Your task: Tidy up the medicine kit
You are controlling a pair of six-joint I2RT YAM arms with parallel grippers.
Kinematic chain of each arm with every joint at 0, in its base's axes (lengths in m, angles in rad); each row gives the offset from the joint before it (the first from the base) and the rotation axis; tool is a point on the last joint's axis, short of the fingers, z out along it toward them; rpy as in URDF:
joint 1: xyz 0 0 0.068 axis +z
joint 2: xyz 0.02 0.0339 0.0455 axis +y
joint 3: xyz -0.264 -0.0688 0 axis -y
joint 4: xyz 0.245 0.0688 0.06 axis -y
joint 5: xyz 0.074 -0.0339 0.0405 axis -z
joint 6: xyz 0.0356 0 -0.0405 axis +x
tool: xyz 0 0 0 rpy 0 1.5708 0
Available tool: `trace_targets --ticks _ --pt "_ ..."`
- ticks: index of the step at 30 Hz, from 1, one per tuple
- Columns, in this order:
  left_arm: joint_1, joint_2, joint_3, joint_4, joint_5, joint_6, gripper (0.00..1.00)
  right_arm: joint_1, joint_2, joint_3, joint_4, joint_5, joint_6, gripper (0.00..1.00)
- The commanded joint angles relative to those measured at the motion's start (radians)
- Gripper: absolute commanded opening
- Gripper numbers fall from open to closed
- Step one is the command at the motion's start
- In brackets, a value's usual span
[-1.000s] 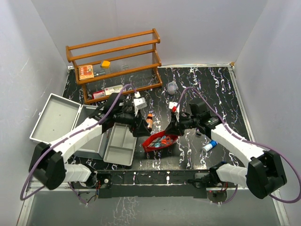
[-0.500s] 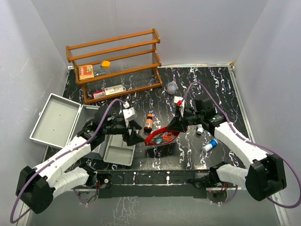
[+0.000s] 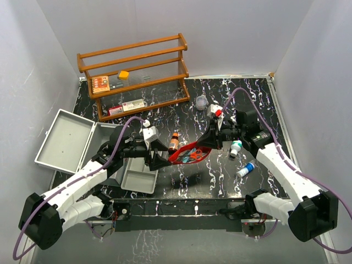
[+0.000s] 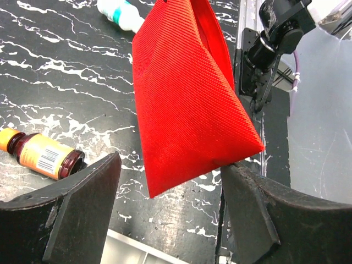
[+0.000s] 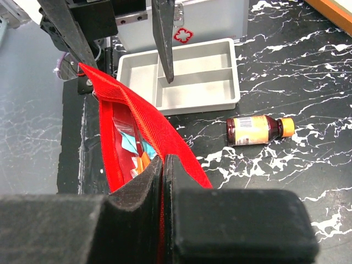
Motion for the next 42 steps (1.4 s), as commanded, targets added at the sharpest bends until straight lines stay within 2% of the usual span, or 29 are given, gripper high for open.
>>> trace_targets --ticks 1,12,21,25,31,37,42 --pt "-0.007 -0.013 -0.007 0.113 0.046 -0.030 0.72 -0.006 -0.039 0.062 0.048 -0.057 0.057 0.00" --pt "-0.040 0.006 -0.034 0.209 0.076 -0.053 0.71 -0.006 -0.071 0.057 0.108 -0.075 0.139 0.00" --pt "-0.055 0.049 -0.068 0.329 0.028 -0.079 0.61 -0.006 -0.071 0.058 0.139 -0.105 0.183 0.00" --pt "-0.058 0.030 -0.078 0.297 0.017 -0.055 0.66 -0.006 -0.067 0.061 0.140 -0.098 0.201 0.00" --pt "-0.064 -0.049 -0.063 0.144 -0.042 0.085 0.70 -0.007 -0.050 0.068 0.138 -0.085 0.250 0.00" --pt "-0.082 -0.098 -0.084 0.170 -0.126 0.115 0.72 -0.006 -0.041 0.069 0.137 -0.057 0.302 0.00" --pt "-0.109 -0.105 -0.093 0.206 -0.192 0.129 0.65 -0.006 -0.027 0.081 0.130 -0.011 0.364 0.00"
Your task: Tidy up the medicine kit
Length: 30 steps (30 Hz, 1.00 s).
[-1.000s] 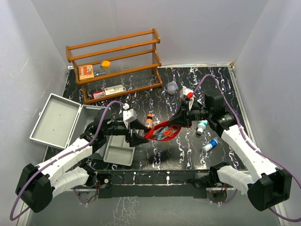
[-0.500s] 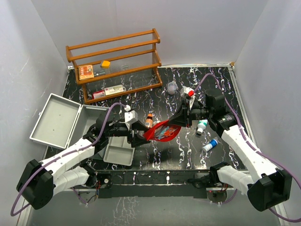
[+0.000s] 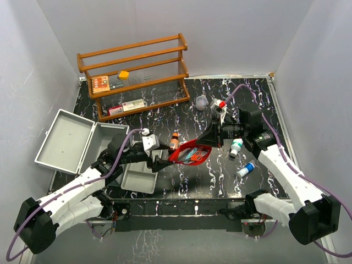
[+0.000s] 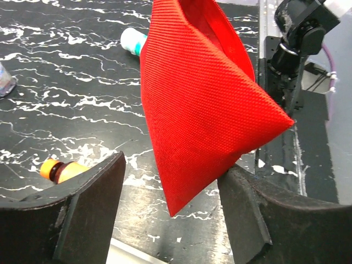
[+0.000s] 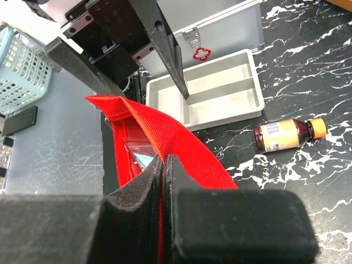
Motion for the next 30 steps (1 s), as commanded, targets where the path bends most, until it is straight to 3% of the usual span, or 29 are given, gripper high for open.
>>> trace_targets --ticks 1,6,14,16,18,22,24,28,30 --pt "-0.025 -0.023 -0.017 0.054 -0.076 0.045 0.62 -0.001 0.008 0.065 0.048 0.035 0.078 0.00" --pt "-0.035 -0.022 -0.033 0.100 -0.094 0.013 0.51 0.000 0.020 0.072 0.046 0.075 0.131 0.00" --pt "-0.037 -0.031 -0.033 0.142 -0.108 -0.044 0.15 0.000 0.051 0.072 -0.015 0.115 0.133 0.00" --pt "-0.038 -0.028 -0.025 0.124 -0.103 -0.055 0.00 0.000 0.055 0.071 -0.035 0.140 0.122 0.00" --pt "-0.037 -0.022 -0.013 0.098 -0.108 -0.074 0.00 -0.002 0.054 0.076 -0.056 0.174 0.106 0.03" --pt "-0.037 0.001 0.035 0.024 -0.146 -0.140 0.00 -0.001 0.025 0.082 -0.083 0.398 0.104 0.37" --pt "-0.037 0.021 0.065 -0.017 -0.171 -0.176 0.00 0.000 -0.003 0.075 -0.086 0.550 0.131 0.46" --pt "-0.037 0.079 0.099 -0.023 -0.175 -0.242 0.00 0.000 -0.006 0.086 -0.127 0.880 0.279 0.48" --pt "-0.038 0.118 0.116 -0.009 -0.184 -0.288 0.00 0.000 -0.008 0.094 -0.145 0.820 0.270 0.40"
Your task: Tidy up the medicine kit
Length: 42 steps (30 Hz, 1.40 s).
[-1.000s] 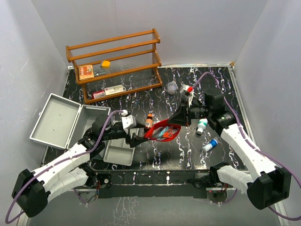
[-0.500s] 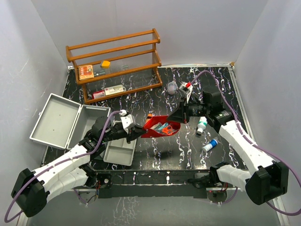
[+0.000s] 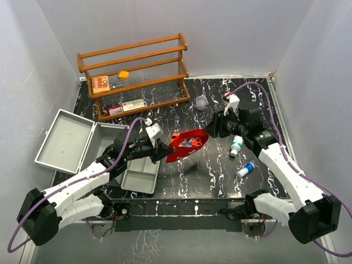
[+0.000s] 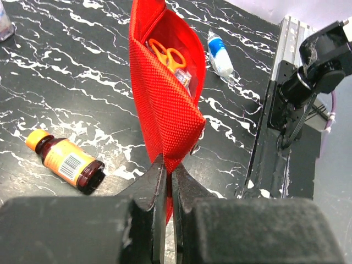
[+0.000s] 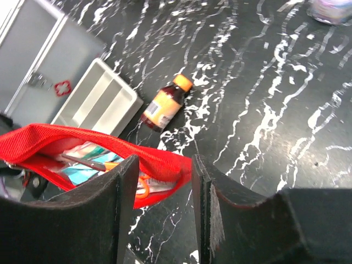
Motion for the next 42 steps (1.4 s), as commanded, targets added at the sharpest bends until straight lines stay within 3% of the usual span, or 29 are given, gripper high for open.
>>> trace_targets --ticks 1,7,13,17,21,24,42 --pt "-0.005 0.067 0.081 0.007 -0.031 -0.125 0.00 -0.001 -0.032 0.061 -0.020 0.186 0.092 0.39" --pt "-0.007 0.194 0.201 -0.081 -0.054 -0.191 0.00 0.000 -0.149 0.001 0.046 0.169 0.114 0.49" --pt "-0.011 0.238 0.233 -0.066 -0.039 -0.217 0.00 0.031 -0.166 -0.034 0.072 0.042 0.168 0.44" --pt "-0.011 0.251 0.241 -0.049 -0.018 -0.216 0.00 0.120 -0.164 -0.055 0.109 0.031 0.186 0.43" --pt "-0.011 0.274 0.263 -0.061 -0.010 -0.205 0.00 0.292 -0.108 -0.054 0.135 0.148 0.199 0.44" --pt "-0.011 0.281 0.271 -0.075 -0.001 -0.187 0.00 0.343 -0.077 -0.074 0.196 0.189 0.219 0.45" --pt "-0.012 0.242 0.223 -0.039 0.158 -0.029 0.00 0.360 0.029 -0.078 0.311 0.142 0.164 0.39"
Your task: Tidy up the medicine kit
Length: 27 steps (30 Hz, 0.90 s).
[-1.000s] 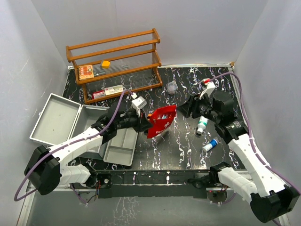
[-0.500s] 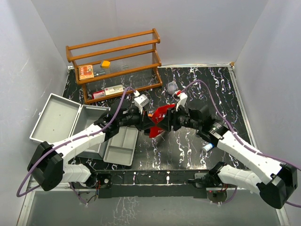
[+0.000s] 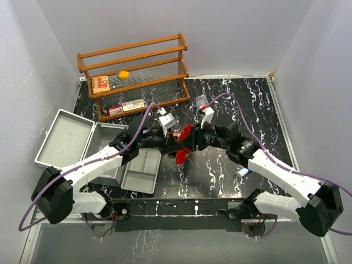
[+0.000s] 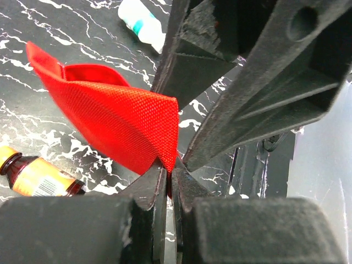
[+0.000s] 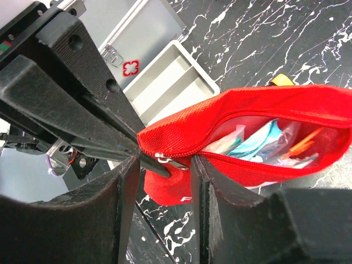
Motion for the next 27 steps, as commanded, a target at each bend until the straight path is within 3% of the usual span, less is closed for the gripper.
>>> trace_targets --ticks 1,14,27 --pt "-0.007 -0.040 0.000 0.026 0.082 0.069 0.00 0.005 0.016 0.015 0.094 -0.018 -0.026 0.37" --pt "-0.007 -0.067 -0.011 0.005 0.034 0.103 0.00 0.006 -0.010 -0.019 0.095 0.076 0.021 0.02" --pt "-0.007 -0.090 -0.025 -0.005 0.007 0.115 0.00 0.005 -0.058 -0.038 -0.006 0.280 0.032 0.00"
